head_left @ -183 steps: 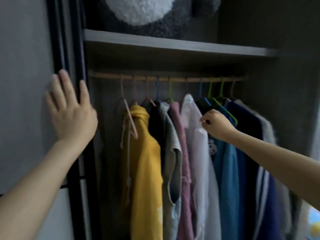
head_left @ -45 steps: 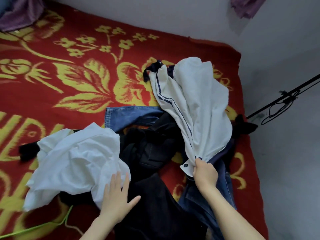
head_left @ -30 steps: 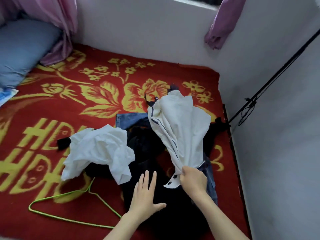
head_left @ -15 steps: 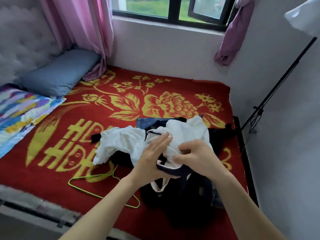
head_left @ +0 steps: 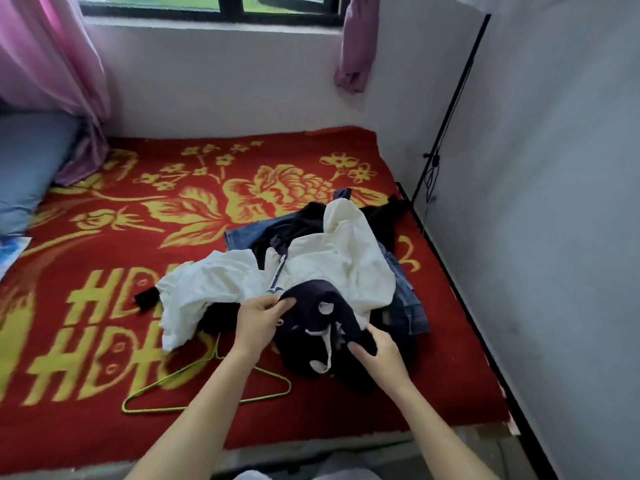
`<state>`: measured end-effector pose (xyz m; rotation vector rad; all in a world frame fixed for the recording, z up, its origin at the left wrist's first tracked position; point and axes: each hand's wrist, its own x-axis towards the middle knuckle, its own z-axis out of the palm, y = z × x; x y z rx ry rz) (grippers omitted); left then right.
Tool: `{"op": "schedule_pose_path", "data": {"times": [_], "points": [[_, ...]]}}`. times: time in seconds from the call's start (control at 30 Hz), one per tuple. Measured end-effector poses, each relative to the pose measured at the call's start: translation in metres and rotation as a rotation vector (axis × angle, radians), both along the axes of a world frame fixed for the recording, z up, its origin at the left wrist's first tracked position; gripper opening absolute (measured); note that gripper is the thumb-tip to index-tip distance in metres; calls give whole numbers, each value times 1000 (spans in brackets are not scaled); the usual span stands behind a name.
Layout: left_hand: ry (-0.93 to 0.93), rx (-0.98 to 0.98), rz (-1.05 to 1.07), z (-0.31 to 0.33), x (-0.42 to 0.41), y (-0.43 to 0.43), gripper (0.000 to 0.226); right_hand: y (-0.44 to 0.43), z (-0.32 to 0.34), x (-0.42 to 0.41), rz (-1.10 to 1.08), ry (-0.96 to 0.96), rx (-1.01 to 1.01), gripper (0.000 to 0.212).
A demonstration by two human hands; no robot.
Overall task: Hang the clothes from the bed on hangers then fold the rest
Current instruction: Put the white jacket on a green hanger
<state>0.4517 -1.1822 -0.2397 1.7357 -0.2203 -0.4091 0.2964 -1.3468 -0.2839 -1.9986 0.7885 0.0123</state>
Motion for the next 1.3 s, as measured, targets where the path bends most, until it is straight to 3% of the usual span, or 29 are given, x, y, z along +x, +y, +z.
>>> {"op": "schedule_pose_path", "data": {"times": [0.1, 0.27, 0.33, 0.4, 0.47, 0.57, 0.83, 0.93, 1.13, 1.3], "points": [[53, -110, -2, 18, 12, 28, 29, 47, -20, 9, -53, -41, -34, 63], [32, -204, -11, 52, 27, 77, 34, 85, -34, 36, -396, 166, -24, 73], [51, -246, 2, 64, 34, 97, 36, 95, -38, 41, -388, 211, 3, 61], [53, -290, 10, 75, 42, 116, 41, 104, -41, 48, -383, 187, 28, 36], [-3, -291, 37, 82, 51, 134, 45, 112, -37, 57, -482, 123, 75, 19], [-54, -285, 132, 85, 63, 163, 41, 110, -22, 71, -654, 11, 147, 18], [-112, -291, 400, 96, 104, 226, 25, 83, 99, 132, -490, -276, -180, 16], [-197, -324, 434, 120, 135, 248, 37, 92, 160, 176, -431, -430, -228, 11], [-413, -299, 510, 182, 227, 323, 30, 156, 271, 279, -264, -728, -248, 14], [-628, -249, 564, 234, 290, 402, 32, 236, 321, 355, -211, -918, -264, 17]]}}
